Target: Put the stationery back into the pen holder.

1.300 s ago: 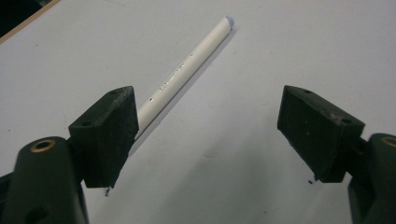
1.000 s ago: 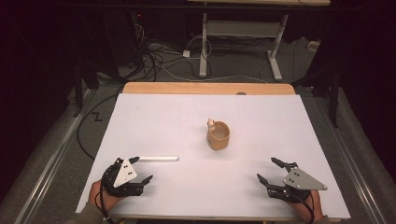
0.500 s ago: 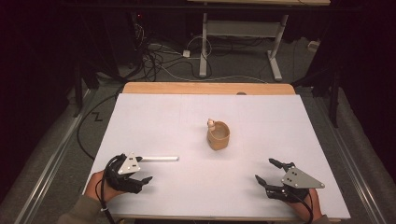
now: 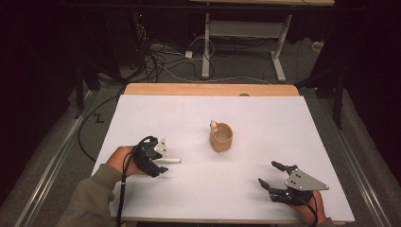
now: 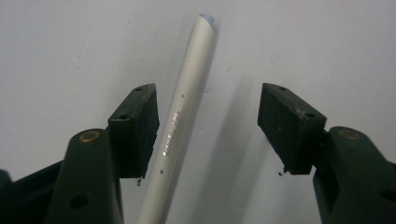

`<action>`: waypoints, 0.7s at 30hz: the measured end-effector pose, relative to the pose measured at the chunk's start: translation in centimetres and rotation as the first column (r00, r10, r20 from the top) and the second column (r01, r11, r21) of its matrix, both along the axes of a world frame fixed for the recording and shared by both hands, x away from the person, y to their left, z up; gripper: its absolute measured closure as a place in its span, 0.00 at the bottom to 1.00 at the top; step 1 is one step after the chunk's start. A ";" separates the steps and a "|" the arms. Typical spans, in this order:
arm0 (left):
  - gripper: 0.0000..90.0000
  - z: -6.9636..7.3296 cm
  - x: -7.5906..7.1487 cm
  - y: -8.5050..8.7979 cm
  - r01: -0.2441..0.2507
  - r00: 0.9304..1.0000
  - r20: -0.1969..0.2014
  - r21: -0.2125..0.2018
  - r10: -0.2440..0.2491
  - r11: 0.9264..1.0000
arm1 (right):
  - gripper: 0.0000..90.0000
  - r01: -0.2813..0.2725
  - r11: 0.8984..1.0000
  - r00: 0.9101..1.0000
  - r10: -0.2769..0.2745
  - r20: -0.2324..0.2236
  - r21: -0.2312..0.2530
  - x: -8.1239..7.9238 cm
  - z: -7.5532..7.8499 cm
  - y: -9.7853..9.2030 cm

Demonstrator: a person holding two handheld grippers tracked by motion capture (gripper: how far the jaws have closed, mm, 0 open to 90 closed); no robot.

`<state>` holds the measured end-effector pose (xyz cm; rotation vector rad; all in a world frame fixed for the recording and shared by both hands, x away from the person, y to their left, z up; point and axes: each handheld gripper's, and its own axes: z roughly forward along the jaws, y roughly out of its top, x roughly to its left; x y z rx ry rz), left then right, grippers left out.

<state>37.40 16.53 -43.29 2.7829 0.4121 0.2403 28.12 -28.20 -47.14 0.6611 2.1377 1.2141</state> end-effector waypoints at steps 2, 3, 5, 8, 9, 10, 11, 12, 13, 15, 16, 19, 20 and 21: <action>0.46 -0.2 0.9 -0.6 0.010 1.000 -0.016 0.029 -0.009 1.000 | 0.30 0.002 1.000 1.000 -0.002 -0.001 0.000 0.0 0.0 0.0; 0.47 -0.3 1.2 -0.9 0.016 1.000 -0.022 0.043 -0.015 0.999 | 0.30 0.002 1.000 1.000 -0.002 -0.001 0.001 0.0 0.0 0.0; 0.52 -0.6 1.9 -1.6 0.036 0.998 -0.056 0.070 -0.032 0.997 | 0.30 -0.003 1.000 1.000 0.003 -0.004 0.005 0.0 0.0 0.0; 0.58 -0.9 2.8 -2.2 0.065 0.995 -0.080 0.114 -0.056 0.991 | 0.31 -0.007 1.000 1.000 0.007 -0.006 0.008 0.0 0.0 -0.1; 0.60 -1.0 3.0 -2.3 0.070 0.994 -0.088 0.124 -0.060 0.990 | 0.31 -0.007 1.000 1.000 0.007 -0.007 0.009 0.0 0.0 -0.1; 0.62 -1.2 3.3 -2.6 0.083 0.992 -0.105 0.147 -0.068 0.986 | 0.31 -0.009 1.000 1.000 0.009 -0.007 0.010 0.0 0.0 -0.1; 0.63 -1.2 3.5 -2.7 0.094 0.990 -0.116 0.151 -0.077 0.984 | 0.31 -0.012 1.000 1.000 0.012 -0.005 0.012 0.1 0.0 -0.1; 0.63 -1.1 3.7 -2.8 0.104 0.988 -0.127 0.159 -0.085 0.982 | 0.31 -0.012 1.000 1.000 0.012 -0.005 0.012 0.1 0.0 -0.1; 0.65 -1.1 3.8 -2.9 0.121 0.985 -0.143 0.165 -0.098 0.979 | 0.31 -0.012 1.000 1.000 0.012 -0.006 0.011 0.1 0.0 -0.1; 0.70 -1.1 3.8 -3.3 0.161 0.979 -0.158 0.186 -0.133 0.969 | 0.31 -0.013 1.000 1.000 0.014 -0.007 0.013 0.1 0.0 -0.1; 0.73 -1.1 3.8 -3.6 0.178 0.975 -0.169 0.203 -0.144 0.963 | 0.31 -0.014 1.000 1.000 0.014 -0.007 0.013 0.1 0.0 -0.1; 0.80 -1.0 3.7 -4.2 0.229 0.966 -0.179 0.241 -0.189 0.943 | 0.31 -0.015 1.000 1.000 0.016 -0.009 0.014 0.1 0.0 -0.1; 0.82 -1.0 3.6 -4.4 0.241 0.964 -0.175 0.250 -0.201 0.938 | 0.31 -0.018 1.000 1.000 0.018 -0.010 0.015 0.1 0.0 -0.1; 0.82 -1.0 3.5 -4.4 0.245 0.963 -0.172 0.254 -0.206 0.936 | 0.31 -0.018 1.000 1.000 0.018 -0.010 0.015 0.1 0.0 -0.1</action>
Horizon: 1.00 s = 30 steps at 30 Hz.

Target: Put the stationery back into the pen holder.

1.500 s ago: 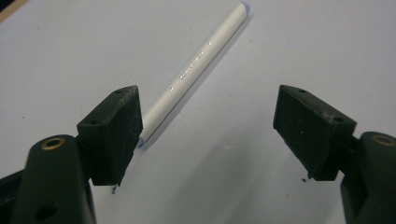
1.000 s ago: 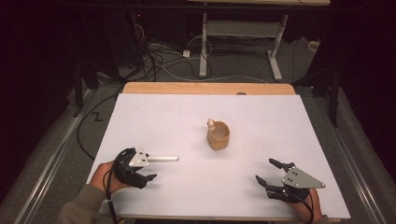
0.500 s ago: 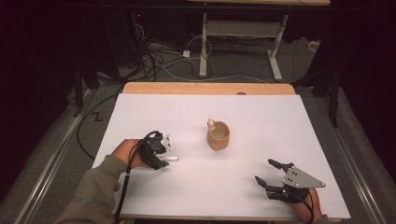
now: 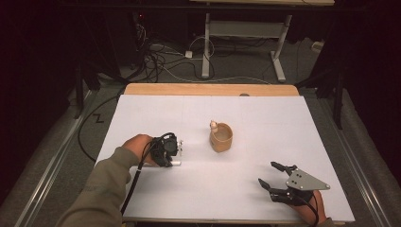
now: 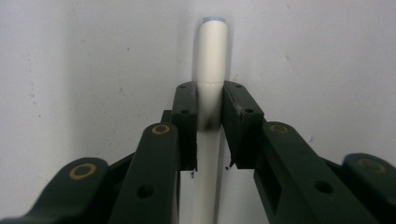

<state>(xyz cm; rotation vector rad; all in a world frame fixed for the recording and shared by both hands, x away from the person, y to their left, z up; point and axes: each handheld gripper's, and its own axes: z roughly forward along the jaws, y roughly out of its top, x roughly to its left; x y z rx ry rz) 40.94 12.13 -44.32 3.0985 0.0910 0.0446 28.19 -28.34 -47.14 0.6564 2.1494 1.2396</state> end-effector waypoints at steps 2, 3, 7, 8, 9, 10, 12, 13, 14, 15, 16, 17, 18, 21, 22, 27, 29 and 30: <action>0.83 0.0 -0.1 0.0 0.005 1.000 0.008 -0.002 -0.005 1.000 | 0.32 -0.002 1.000 1.000 0.002 -0.001 0.002 0.0 0.0 0.0; 0.83 0.0 -0.2 0.0 0.010 1.000 0.011 -0.004 -0.010 1.000 | 0.32 -0.002 1.000 1.000 0.002 -0.002 0.004 0.0 0.0 0.0; 0.83 0.1 -0.5 0.2 0.004 0.999 0.035 -0.018 -0.003 1.000 | 0.32 -0.004 1.000 1.000 0.004 0.000 0.008 0.0 0.1 0.0; 0.83 0.1 -0.7 0.3 -0.001 0.999 0.049 -0.021 0.002 1.000 | 0.32 -0.002 1.000 1.000 0.002 -0.002 0.010 -0.1 0.1 0.0; 0.84 0.1 -0.9 0.4 -0.006 0.998 0.062 -0.024 0.008 1.000 | 0.32 -0.004 1.000 1.000 0.004 0.001 0.012 0.0 0.1 0.0; 0.84 0.2 -1.0 0.4 -0.007 0.998 0.068 -0.025 0.009 1.000 | 0.32 -0.003 1.000 1.000 0.003 0.003 0.013 0.0 0.1 0.0; 0.84 0.3 -1.3 0.7 -0.019 0.996 0.091 -0.039 0.022 0.999 | 0.32 -0.003 1.000 1.000 0.003 0.006 0.014 0.0 0.2 0.0; 0.84 0.5 -1.4 0.8 -0.030 0.993 0.109 -0.051 0.036 0.998 | 0.32 -0.003 1.000 1.000 0.003 0.007 0.012 0.0 0.2 0.0; 0.84 0.6 -1.6 0.9 -0.033 0.991 0.131 -0.063 0.041 0.997 | 0.32 -0.001 1.000 1.000 0.001 0.010 0.011 -0.1 0.2 -0.1; 0.84 0.8 -1.7 0.9 -0.046 0.987 0.153 -0.076 0.057 0.996 | 0.33 -0.001 1.000 1.000 0.001 0.010 0.014 -0.1 0.2 -0.1; 0.84 0.9 -1.9 0.9 -0.054 0.982 0.174 -0.078 0.066 0.996 | 0.34 0.004 1.000 1.000 -0.004 0.014 0.017 -0.1 0.3 -0.1; 0.84 1.0 -2.1 0.9 -0.059 0.979 0.188 -0.082 0.073 0.995 | 0.35 0.009 1.000 1.000 -0.010 0.030 0.023 -0.3 0.3 -0.1; 0.84 1.2 -2.2 0.9 -0.062 0.977 0.197 -0.086 0.078 0.994 | 0.36 0.010 1.000 0.999 -0.011 0.041 0.029 -0.3 0.4 -0.2; 0.84 1.6 -2.7 1.0 -0.070 0.969 0.231 -0.093 0.090 0.993 | 0.36 0.026 0.998 0.998 -0.029 0.054 0.050 -0.4 0.6 -0.5; 0.84 1.8 -3.0 1.0 -0.091 0.964 0.239 -0.094 0.112 0.991 | 0.36 0.026 0.998 0.998 -0.029 0.054 0.050 -0.4 0.6 -0.5; 0.84 2.6 -3.5 1.3 -0.099 0.943 0.301 -0.154 0.142 0.983 | 0.35 0.018 0.999 0.999 -0.020 0.047 0.033 -0.2 0.4 -0.3; 0.84 2.9 -3.9 1.5 -0.105 0.935 0.316 -0.178 0.158 0.978 | 0.35 0.023 0.999 0.999 -0.024 0.041 0.033 -0.3 0.4 -0.3; 0.84 3.1 -4.0 1.7 -0.109 0.929 0.329 -0.191 0.168 0.976 | 0.35 0.022 0.999 0.999 -0.023 0.044 0.033 -0.3 0.4 -0.3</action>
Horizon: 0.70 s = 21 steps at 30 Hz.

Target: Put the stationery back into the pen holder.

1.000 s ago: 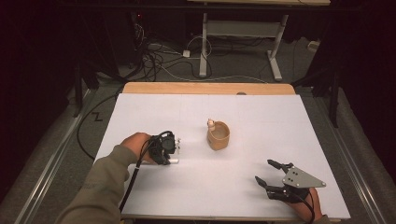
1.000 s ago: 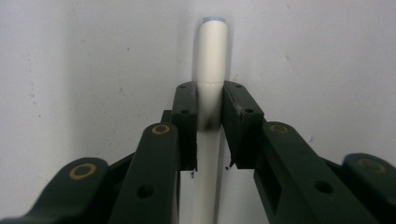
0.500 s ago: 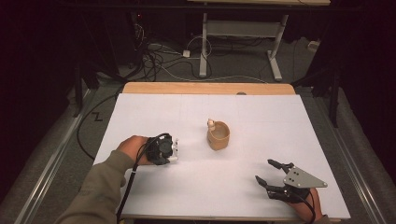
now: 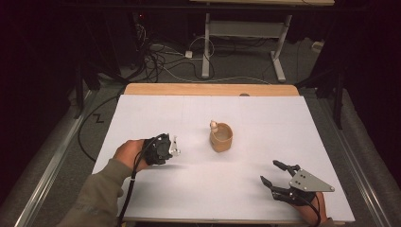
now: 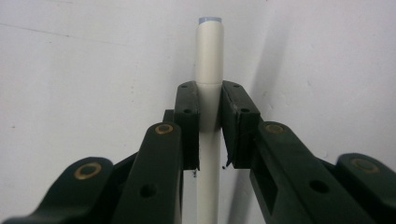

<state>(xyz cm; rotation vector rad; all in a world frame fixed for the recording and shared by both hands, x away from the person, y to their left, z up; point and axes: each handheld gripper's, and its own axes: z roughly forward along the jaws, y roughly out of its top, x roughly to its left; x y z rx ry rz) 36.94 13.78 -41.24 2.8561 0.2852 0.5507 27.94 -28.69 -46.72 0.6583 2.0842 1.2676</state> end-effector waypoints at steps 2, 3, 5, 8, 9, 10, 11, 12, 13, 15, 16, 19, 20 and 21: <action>0.84 0.3 -0.2 0.3 -0.011 1.000 0.017 -0.031 0.012 0.999 | 0.35 0.002 1.000 1.000 -0.002 0.000 0.000 0.0 0.0 0.0; 0.84 0.5 -0.4 0.5 -0.018 0.999 0.029 -0.054 0.020 0.998 | 0.35 0.003 1.000 1.000 -0.003 0.001 -0.002 0.0 0.0 0.0; 0.84 0.9 -0.6 0.9 -0.030 0.998 0.049 -0.083 0.034 0.996 | 0.35 0.000 1.000 1.000 0.000 0.000 0.001 0.0 0.0 0.0; 0.84 1.4 -0.9 1.6 -0.045 0.995 0.080 -0.139 0.057 0.989 | 0.35 -0.003 1.000 1.000 0.003 -0.005 0.006 0.0 0.0 0.0; 0.84 1.6 -1.0 1.9 -0.050 0.994 0.088 -0.168 0.065 0.985 | 0.35 -0.004 1.000 1.000 0.004 -0.005 0.009 0.0 0.0 0.0; 0.84 1.8 -1.1 2.2 -0.052 0.994 0.088 -0.196 0.071 0.979 | 0.35 0.000 1.000 1.000 0.000 -0.004 0.009 0.0 0.0 -0.1; 0.84 1.9 -1.1 2.4 -0.057 0.992 0.094 -0.219 0.079 0.974 | 0.35 0.004 1.000 1.000 -0.003 -0.008 0.017 0.0 0.0 -0.1; 0.84 2.0 -1.3 2.5 -0.062 0.991 0.104 -0.237 0.088 0.970 | 0.35 0.004 1.000 1.000 -0.004 -0.006 0.020 0.0 0.0 -0.1; 0.84 2.1 -1.3 2.7 -0.063 0.990 0.109 -0.251 0.093 0.966 | 0.35 0.005 1.000 1.000 -0.004 -0.007 0.021 0.0 0.0 -0.1; 0.84 2.1 -1.5 3.0 -0.072 0.986 0.125 -0.292 0.113 0.954 | 0.35 0.004 1.000 1.000 -0.004 -0.006 0.018 0.0 0.0 -0.1; 0.84 2.1 -1.7 3.1 -0.071 0.982 0.142 -0.323 0.122 0.944 | 0.35 0.004 1.000 1.000 -0.004 -0.008 0.018 0.0 0.0 -0.1; 0.84 1.9 -1.9 3.5 -0.073 0.973 0.175 -0.378 0.149 0.923 | 0.35 0.003 1.000 1.000 -0.003 -0.009 0.010 0.0 0.0 -0.1; 0.84 1.8 -2.1 3.6 -0.076 0.969 0.185 -0.404 0.163 0.912 | 0.35 0.003 1.000 1.000 -0.003 -0.008 0.010 0.0 0.0 -0.1; 0.84 1.8 -2.2 3.8 -0.077 0.965 0.197 -0.423 0.175 0.903 | 0.35 0.004 1.000 1.000 -0.004 -0.008 0.010 0.0 0.0 0.0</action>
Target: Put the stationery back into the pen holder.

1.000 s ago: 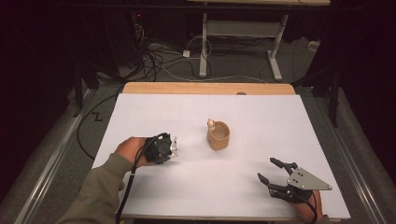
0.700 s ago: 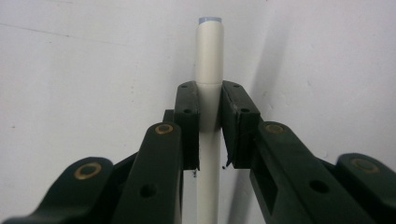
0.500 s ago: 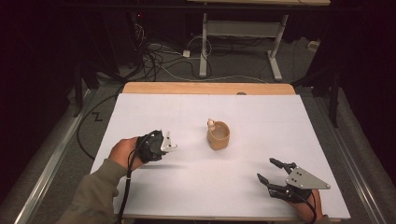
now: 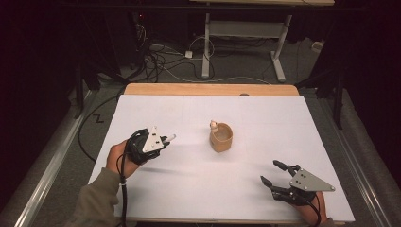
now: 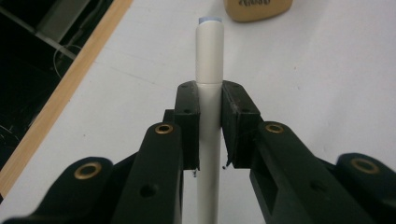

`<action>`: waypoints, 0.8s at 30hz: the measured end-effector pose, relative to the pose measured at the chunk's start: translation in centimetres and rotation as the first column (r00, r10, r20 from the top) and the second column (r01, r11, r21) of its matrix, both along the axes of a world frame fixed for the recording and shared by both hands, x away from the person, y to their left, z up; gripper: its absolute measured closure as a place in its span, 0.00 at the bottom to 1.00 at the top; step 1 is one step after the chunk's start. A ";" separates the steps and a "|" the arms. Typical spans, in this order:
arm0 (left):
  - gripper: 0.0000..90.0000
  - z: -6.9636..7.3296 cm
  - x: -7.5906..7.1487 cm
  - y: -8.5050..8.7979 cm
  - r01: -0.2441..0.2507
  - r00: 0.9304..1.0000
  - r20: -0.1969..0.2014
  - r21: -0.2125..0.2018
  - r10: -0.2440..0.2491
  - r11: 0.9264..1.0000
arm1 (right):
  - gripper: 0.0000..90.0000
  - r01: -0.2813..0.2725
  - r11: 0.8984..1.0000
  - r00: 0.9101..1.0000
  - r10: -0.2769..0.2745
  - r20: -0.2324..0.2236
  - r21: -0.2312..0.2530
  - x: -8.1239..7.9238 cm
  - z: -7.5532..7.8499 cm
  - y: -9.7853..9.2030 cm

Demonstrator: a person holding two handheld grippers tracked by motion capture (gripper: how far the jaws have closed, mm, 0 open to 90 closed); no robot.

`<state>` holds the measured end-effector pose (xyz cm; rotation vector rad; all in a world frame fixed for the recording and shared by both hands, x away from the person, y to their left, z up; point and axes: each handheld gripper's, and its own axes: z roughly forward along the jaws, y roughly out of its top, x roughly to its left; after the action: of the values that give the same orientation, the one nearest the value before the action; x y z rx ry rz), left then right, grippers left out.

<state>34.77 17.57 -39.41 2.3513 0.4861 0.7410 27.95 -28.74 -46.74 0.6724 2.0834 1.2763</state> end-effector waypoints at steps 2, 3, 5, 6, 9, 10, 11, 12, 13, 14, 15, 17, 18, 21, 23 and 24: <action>0.84 -0.1 -0.1 0.3 -0.007 1.000 0.005 -0.037 0.007 0.999 | 0.35 0.000 1.000 1.000 0.000 0.003 -0.002 0.0 0.0 0.0; 0.84 -0.1 -0.1 0.5 -0.014 1.000 0.019 -0.052 0.015 0.999 | 0.35 0.000 1.000 1.000 0.000 0.002 -0.002 0.0 0.0 0.0; 0.84 -0.1 -0.1 0.8 -0.016 1.000 0.012 -0.084 0.017 0.996 | 0.35 0.002 1.000 1.000 -0.002 0.005 -0.004 0.0 0.0 0.0; 0.84 -0.1 -0.1 0.9 -0.024 1.000 0.018 -0.092 0.026 0.995 | 0.35 0.004 1.000 1.000 -0.004 0.000 0.002 0.0 0.0 0.0; 0.84 -0.1 0.1 1.3 -0.030 0.999 0.016 -0.143 0.032 0.989 | 0.35 0.004 1.000 1.000 -0.004 0.004 0.003 0.0 0.0 -0.1; 0.84 -0.1 0.1 1.4 -0.032 0.999 0.013 -0.166 0.035 0.986 | 0.35 0.005 1.000 1.000 -0.005 0.004 0.004 0.0 0.1 -0.1; 0.84 -0.2 0.2 1.4 -0.033 0.999 0.011 -0.181 0.036 0.983 | 0.35 0.006 1.000 1.000 -0.006 0.005 0.003 0.0 0.1 -0.1; 0.84 -0.2 0.2 1.5 -0.036 0.999 0.014 -0.200 0.040 0.979 | 0.35 0.006 1.000 1.000 -0.006 0.005 0.003 0.0 0.1 -0.1; 0.84 -0.2 0.3 1.6 -0.038 0.999 0.013 -0.220 0.041 0.975 | 0.35 0.008 1.000 1.000 -0.008 0.003 0.005 0.0 0.0 -0.1; 0.84 -0.3 0.3 1.7 -0.036 0.999 0.009 -0.245 0.039 0.969 | 0.35 0.008 1.000 1.000 -0.008 0.005 0.004 0.0 0.0 -0.1; 0.84 -0.3 0.4 1.7 -0.037 0.999 0.012 -0.265 0.042 0.964 | 0.35 0.009 1.000 1.000 -0.009 0.005 0.004 0.0 0.1 -0.1; 0.84 -0.3 0.4 1.7 -0.039 0.999 0.014 -0.295 0.045 0.955 | 0.35 0.011 1.000 1.000 -0.011 0.007 0.006 0.0 0.1 -0.1; 0.84 -0.4 0.5 1.7 -0.041 0.999 0.018 -0.317 0.049 0.948 | 0.35 0.012 1.000 1.000 -0.012 0.007 0.005 0.0 0.1 -0.1; 0.84 -0.4 0.6 1.6 -0.046 0.998 0.032 -0.369 0.062 0.928 | 0.35 0.013 1.000 1.000 -0.013 0.009 0.005 0.0 0.1 -0.1; 0.84 -0.4 0.6 1.6 -0.046 0.997 0.041 -0.400 0.068 0.916 | 0.35 0.012 1.000 1.000 -0.012 0.008 0.005 0.0 0.1 -0.1; 0.84 -0.4 0.6 1.5 -0.044 0.997 0.045 -0.414 0.069 0.909 | 0.35 0.012 1.000 1.000 -0.012 0.008 0.005 0.0 0.1 -0.1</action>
<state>35.41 19.08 -39.84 1.9222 0.6212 0.6573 28.00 -28.87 -46.67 0.6800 2.0670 1.2760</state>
